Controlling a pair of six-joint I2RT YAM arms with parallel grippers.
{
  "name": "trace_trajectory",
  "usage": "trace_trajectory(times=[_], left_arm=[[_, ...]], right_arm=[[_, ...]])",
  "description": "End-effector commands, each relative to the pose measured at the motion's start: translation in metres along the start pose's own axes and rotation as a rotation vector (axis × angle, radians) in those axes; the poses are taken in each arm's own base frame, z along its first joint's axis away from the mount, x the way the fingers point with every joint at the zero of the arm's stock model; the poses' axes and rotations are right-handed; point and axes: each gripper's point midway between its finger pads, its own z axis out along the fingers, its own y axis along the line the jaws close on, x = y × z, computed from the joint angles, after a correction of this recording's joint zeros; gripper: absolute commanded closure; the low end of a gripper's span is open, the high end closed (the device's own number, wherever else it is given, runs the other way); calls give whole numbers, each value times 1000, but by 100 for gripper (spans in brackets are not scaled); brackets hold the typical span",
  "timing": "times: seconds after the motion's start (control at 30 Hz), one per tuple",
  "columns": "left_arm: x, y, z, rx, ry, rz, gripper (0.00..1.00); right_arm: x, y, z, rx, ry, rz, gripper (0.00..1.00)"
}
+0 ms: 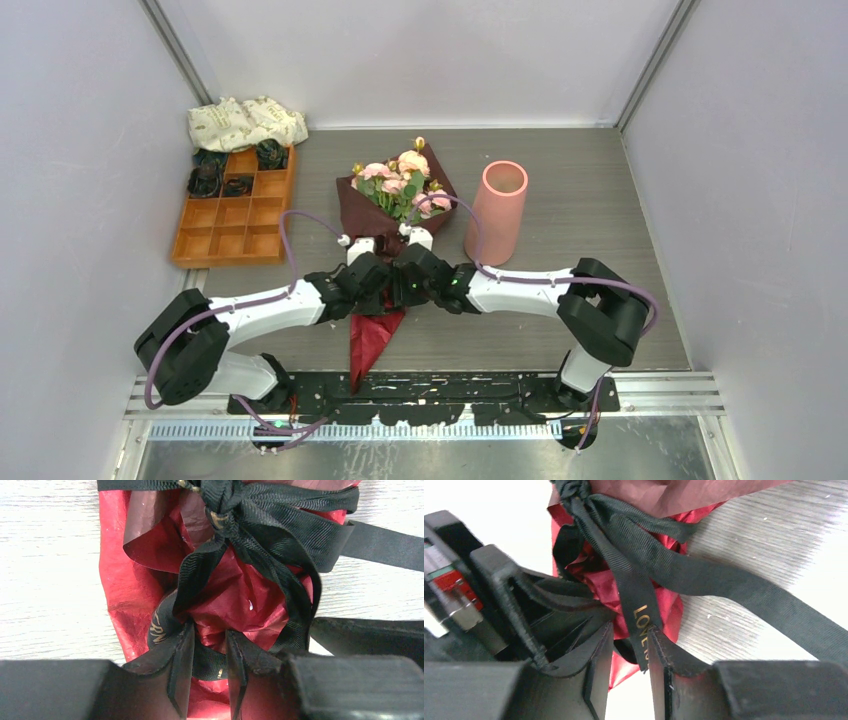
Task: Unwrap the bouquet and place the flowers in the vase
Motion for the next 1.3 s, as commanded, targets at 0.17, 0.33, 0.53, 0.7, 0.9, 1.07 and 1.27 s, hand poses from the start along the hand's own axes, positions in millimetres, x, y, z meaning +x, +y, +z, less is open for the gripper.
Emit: trace_trajectory(times=[0.17,0.33,0.53,0.7,0.9,1.07,1.27], left_arm=[[-2,18,-1,-70,-27,15,70],[-1,19,-1,-71,-27,17,70],[1,22,1,-82,-27,18,70],[2,24,4,-86,-28,19,70],[4,23,5,-87,-22,20,70],[2,22,4,-85,-25,20,69],[1,28,0,-101,-37,23,70]], right_arm=[[-25,-10,4,124,-71,-31,79],[-30,-21,0,184,-93,-42,88],[-41,-23,-19,205,-121,-51,99],[-60,-17,-52,190,-172,-56,99],[-77,-10,-81,169,-216,-76,99],[-74,-3,-77,139,-191,-86,95],[-67,-3,-63,138,-167,-83,97]])
